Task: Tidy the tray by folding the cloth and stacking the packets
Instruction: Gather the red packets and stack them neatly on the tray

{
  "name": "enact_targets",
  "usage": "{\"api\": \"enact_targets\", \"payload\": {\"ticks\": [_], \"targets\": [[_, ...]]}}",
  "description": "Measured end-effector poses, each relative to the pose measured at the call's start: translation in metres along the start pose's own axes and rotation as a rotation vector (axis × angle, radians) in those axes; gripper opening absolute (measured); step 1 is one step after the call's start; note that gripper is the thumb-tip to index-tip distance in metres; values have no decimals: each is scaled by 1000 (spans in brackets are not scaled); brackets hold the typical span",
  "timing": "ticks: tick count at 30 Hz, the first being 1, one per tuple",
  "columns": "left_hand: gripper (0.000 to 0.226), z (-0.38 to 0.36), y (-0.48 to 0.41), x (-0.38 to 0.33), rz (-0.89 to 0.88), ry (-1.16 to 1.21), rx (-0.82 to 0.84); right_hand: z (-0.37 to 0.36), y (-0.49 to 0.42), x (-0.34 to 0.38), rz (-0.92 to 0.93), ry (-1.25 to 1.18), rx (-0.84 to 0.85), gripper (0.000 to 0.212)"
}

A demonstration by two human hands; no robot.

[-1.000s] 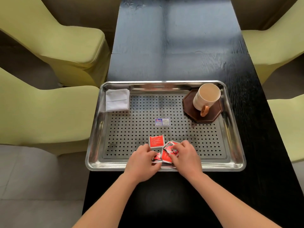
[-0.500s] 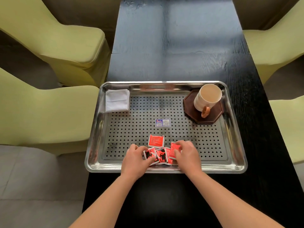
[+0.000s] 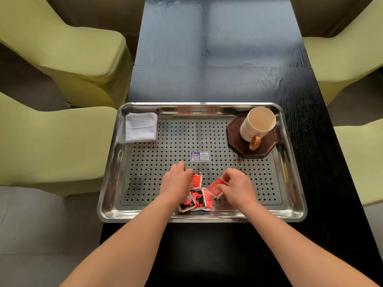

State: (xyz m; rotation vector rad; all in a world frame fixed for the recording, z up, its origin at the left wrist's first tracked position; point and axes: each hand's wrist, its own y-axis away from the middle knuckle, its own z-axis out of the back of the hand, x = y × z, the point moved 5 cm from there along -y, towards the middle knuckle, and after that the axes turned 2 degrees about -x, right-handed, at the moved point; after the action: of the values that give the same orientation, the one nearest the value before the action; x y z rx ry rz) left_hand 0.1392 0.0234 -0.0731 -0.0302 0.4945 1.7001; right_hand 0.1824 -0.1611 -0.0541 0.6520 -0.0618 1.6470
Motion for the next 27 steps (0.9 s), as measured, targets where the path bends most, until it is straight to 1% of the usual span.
{"api": "enact_targets", "payload": {"ticks": [2,4,6,8,13,15,17,19,21,23,25,27], "targets": [[40,-1,-3,3,22,32,10,10,3,-5,21,-58,-59,28],[39,-2,-5,9,88,109,20,15,10,-4,120,-15,-88,25],[36,-3,-6,12,127,145,30,9,19,-2,230,103,-33,19],[33,-4,-8,12,148,157,36,-3,27,-4,283,186,58,15],[31,-5,-11,16,214,194,51,-19,31,-9,228,243,239,22],[31,-4,-10,18,223,198,47,-18,28,-8,201,225,228,17],[31,-3,-8,23,233,193,30,-14,24,-5,168,172,149,12],[31,-1,-5,28,250,185,2,-14,19,2,172,152,118,21],[31,0,-2,34,270,181,-27,-21,16,13,212,169,169,37],[30,1,1,39,291,179,-44,-29,16,23,258,222,231,48],[29,2,3,42,311,190,-54,-35,15,29,297,296,253,48],[27,2,5,44,329,209,-55,-38,13,29,297,332,248,43]]}}
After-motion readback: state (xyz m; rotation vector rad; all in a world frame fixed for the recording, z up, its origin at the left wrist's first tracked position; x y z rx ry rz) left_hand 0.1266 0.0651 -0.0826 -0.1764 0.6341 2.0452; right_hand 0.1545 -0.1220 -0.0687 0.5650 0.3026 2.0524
